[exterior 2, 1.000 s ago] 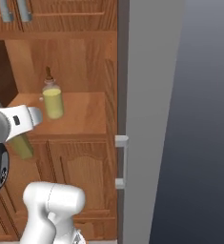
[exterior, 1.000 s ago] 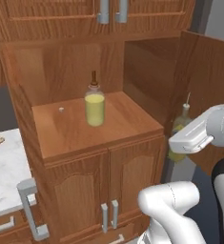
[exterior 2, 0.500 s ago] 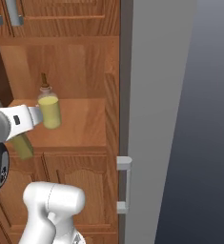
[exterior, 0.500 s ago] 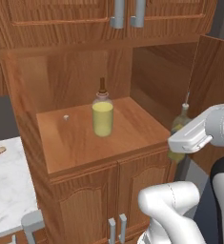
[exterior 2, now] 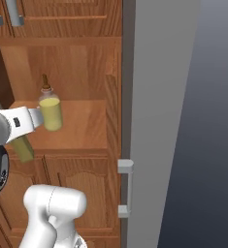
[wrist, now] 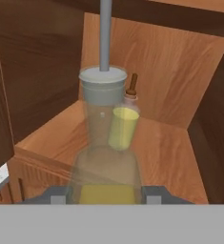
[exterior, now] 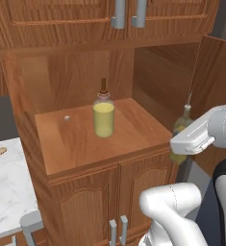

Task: Pick the oil and vinegar bottle and oil and vinegar bottle from the counter and place them in the cabinet.

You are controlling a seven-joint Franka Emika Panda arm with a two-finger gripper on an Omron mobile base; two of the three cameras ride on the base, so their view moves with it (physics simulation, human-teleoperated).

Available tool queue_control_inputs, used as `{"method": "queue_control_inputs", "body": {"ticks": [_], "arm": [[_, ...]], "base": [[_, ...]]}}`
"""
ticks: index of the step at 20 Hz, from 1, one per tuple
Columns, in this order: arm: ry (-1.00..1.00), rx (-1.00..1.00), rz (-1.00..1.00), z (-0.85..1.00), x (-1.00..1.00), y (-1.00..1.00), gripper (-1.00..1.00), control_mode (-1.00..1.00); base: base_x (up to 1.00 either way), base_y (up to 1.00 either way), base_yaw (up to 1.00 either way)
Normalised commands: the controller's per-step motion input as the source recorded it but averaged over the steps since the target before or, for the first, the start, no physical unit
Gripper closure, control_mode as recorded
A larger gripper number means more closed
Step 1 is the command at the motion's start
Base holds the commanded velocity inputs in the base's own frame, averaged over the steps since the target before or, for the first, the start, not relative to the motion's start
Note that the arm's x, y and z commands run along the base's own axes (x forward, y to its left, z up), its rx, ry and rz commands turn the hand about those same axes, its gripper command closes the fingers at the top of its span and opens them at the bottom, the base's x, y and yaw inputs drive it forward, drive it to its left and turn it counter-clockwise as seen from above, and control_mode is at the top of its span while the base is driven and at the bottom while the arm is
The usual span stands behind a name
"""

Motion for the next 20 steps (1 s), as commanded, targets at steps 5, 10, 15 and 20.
{"method": "queue_control_inputs", "body": {"ticks": [5, 10, 15, 20], "arm": [[-0.06, 0.01, 0.0, -0.06, 0.42, -0.23, 1.0, -1.0], [-0.04, 0.01, 0.0, -0.01, 0.55, -0.16, 1.0, -1.0], [-0.06, 0.0, 0.0, -0.03, 0.57, 0.02, 1.0, -1.0], [-0.07, -0.01, -0.03, -0.01, 0.49, 0.3, 1.0, -1.0]], "base": [[0.0, 0.0, 0.0], [0.0, 0.0, 0.0], [0.0, 0.0, 0.0], [0.0, 0.0, 0.0]]}}
